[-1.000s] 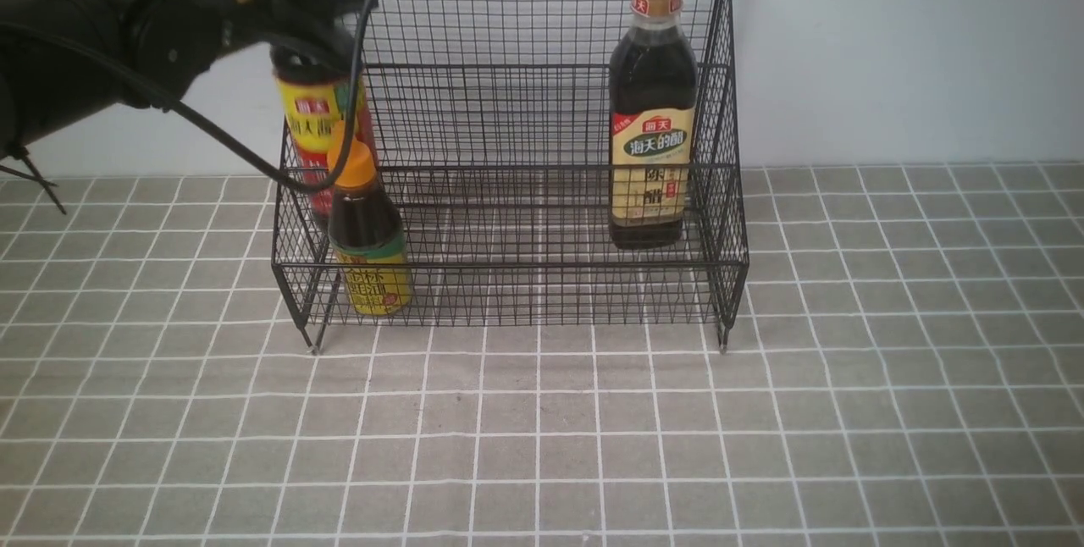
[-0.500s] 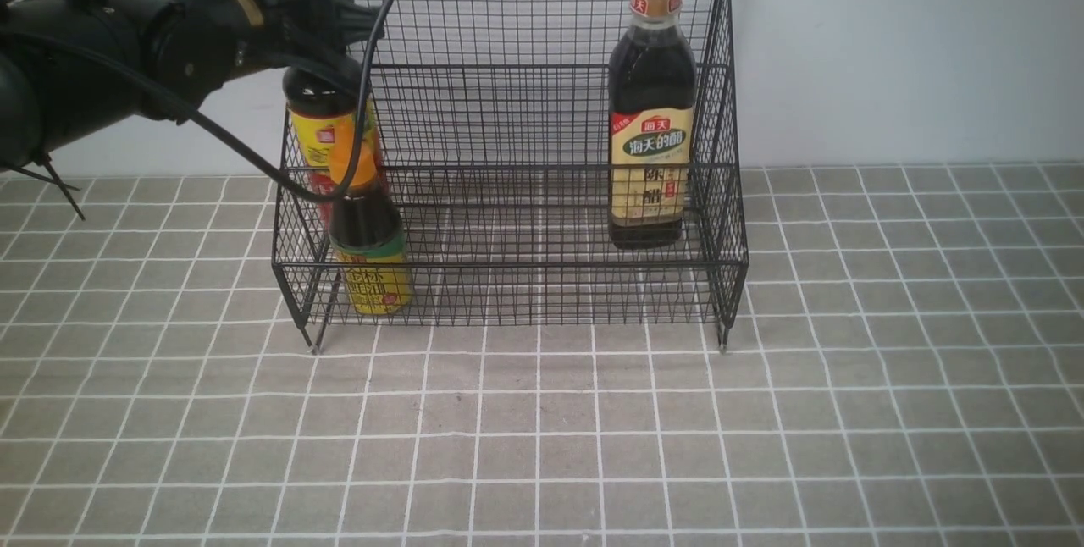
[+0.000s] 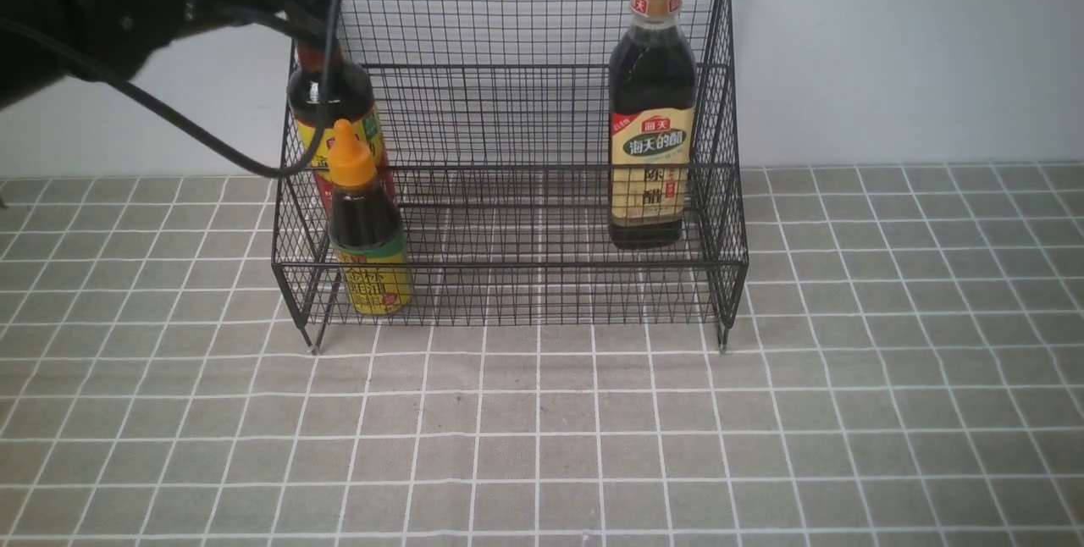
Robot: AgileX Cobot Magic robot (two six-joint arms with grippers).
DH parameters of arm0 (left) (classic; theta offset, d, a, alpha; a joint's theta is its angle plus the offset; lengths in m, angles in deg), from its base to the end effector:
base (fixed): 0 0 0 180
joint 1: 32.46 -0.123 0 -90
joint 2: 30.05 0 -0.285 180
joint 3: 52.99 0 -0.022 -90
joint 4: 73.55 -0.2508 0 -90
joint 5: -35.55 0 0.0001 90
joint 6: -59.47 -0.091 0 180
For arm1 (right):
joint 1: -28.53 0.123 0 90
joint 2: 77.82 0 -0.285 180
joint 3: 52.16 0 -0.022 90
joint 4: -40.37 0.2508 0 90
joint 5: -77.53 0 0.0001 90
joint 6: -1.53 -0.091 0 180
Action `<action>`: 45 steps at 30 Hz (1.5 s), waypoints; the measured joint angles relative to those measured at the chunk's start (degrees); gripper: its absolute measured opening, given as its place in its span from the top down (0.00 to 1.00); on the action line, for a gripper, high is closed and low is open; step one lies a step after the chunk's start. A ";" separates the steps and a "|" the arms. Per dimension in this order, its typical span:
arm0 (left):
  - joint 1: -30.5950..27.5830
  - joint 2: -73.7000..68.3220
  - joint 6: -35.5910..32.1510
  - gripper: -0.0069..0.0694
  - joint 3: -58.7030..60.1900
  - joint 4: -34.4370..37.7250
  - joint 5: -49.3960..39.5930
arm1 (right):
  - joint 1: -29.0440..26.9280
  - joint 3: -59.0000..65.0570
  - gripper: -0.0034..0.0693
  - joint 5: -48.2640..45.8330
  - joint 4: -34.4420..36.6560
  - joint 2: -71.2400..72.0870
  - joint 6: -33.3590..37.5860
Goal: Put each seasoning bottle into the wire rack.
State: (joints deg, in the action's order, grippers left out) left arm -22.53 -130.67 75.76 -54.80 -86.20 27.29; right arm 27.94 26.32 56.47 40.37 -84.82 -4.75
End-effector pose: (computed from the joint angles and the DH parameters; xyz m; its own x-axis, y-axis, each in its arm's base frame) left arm 0.3854 -0.0645 0.3600 -0.2946 -0.0151 -0.9555 0.1236 0.9909 -0.0538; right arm 0.0526 -0.0005 0.1734 -0.2818 0.1123 -0.9529 0.0414 0.9936 0.1049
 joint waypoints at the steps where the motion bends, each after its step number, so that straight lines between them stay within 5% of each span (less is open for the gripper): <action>1: 0.00 1.05 0.00 0.23 0.00 0.00 -0.95 | 0.00 0.00 0.97 0.00 0.00 0.00 0.00; 10: 0.00 11.27 -0.24 0.30 0.00 0.05 -14.78 | 0.00 0.00 0.97 0.00 0.00 0.00 0.00; 12: 0.00 13.82 -0.24 0.39 0.00 0.05 -20.51 | 0.00 0.00 0.97 0.00 0.00 0.00 0.00; 17: 0.00 21.90 -0.57 0.83 0.38 0.66 -37.98 | 0.00 0.00 0.97 0.00 0.00 0.00 0.00; 20: 0.13 26.89 -1.48 0.90 2.96 1.68 -42.41 | 0.00 0.00 0.97 0.00 0.00 0.00 0.00; 33: 0.47 62.27 -2.02 0.92 29.26 6.11 -46.93 | 0.00 0.00 0.97 0.00 0.00 0.00 0.00; 45: 0.47 76.48 -2.07 0.92 32.11 3.62 -61.77 | 0.00 0.00 0.97 0.00 0.00 0.00 0.00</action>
State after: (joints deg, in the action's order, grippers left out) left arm -22.06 -54.19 73.69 -22.70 -82.58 -34.48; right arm 27.94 26.32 56.47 40.37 -84.82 -4.75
